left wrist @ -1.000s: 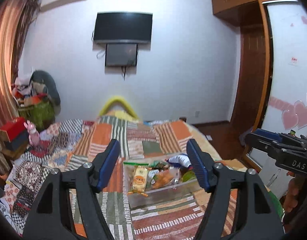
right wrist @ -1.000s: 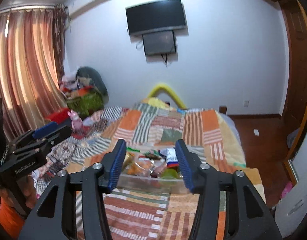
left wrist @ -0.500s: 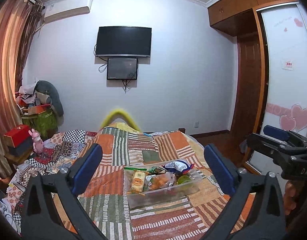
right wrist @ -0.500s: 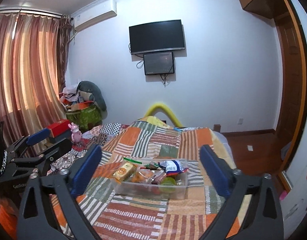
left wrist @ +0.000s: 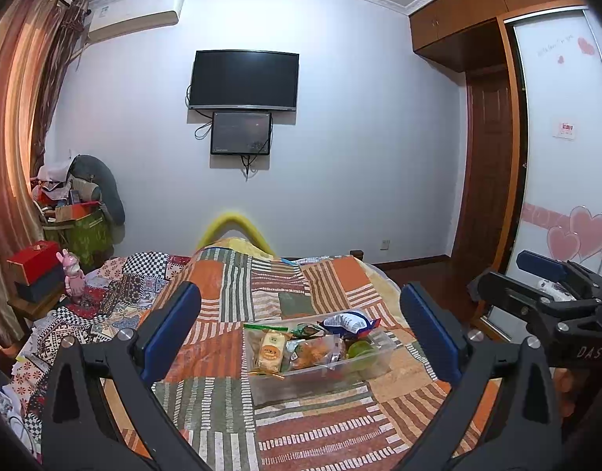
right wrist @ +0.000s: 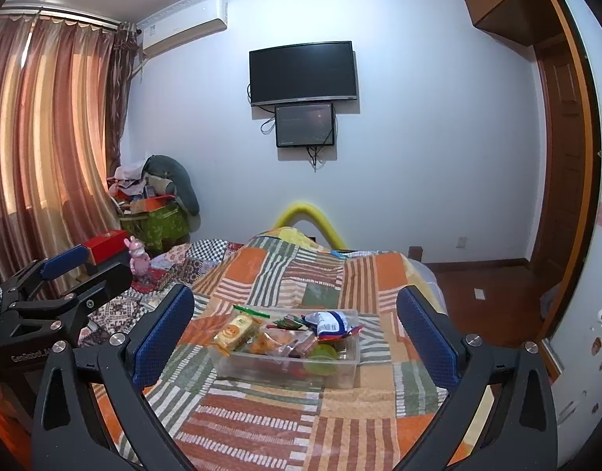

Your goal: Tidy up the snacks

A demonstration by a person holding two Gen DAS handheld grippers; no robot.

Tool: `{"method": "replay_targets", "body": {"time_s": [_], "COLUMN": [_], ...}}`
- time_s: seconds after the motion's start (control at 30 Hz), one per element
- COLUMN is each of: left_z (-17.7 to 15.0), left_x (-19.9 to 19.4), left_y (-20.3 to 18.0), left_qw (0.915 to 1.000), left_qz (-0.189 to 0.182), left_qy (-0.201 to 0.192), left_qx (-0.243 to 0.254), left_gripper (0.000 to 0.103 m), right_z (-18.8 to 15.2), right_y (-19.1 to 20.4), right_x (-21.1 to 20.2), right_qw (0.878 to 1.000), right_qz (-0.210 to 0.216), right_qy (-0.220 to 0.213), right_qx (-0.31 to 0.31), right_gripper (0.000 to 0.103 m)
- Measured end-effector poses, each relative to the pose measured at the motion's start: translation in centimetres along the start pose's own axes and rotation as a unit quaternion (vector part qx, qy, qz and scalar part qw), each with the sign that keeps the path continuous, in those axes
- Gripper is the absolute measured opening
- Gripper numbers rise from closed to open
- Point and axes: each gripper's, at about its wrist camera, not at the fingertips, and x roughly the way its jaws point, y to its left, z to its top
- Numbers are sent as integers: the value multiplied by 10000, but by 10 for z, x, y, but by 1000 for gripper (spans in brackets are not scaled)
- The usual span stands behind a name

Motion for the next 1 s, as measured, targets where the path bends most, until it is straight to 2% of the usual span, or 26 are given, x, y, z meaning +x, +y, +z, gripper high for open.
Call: {"method": "replay_targets", "body": {"time_s": [1.0], "left_z": [-3], "left_x": [2], "left_y": [-10], "left_qw": [9999], "left_qz": [-49], "left_qy": [31], "left_qx": [104], "left_gripper": [103], "right_z": [-2], "right_y": [-3], "right_x": [-3], "right_qw": [10000], "right_qz": [-48], "right_qy": [72], "right_qx": [36], "right_gripper": [103]}}
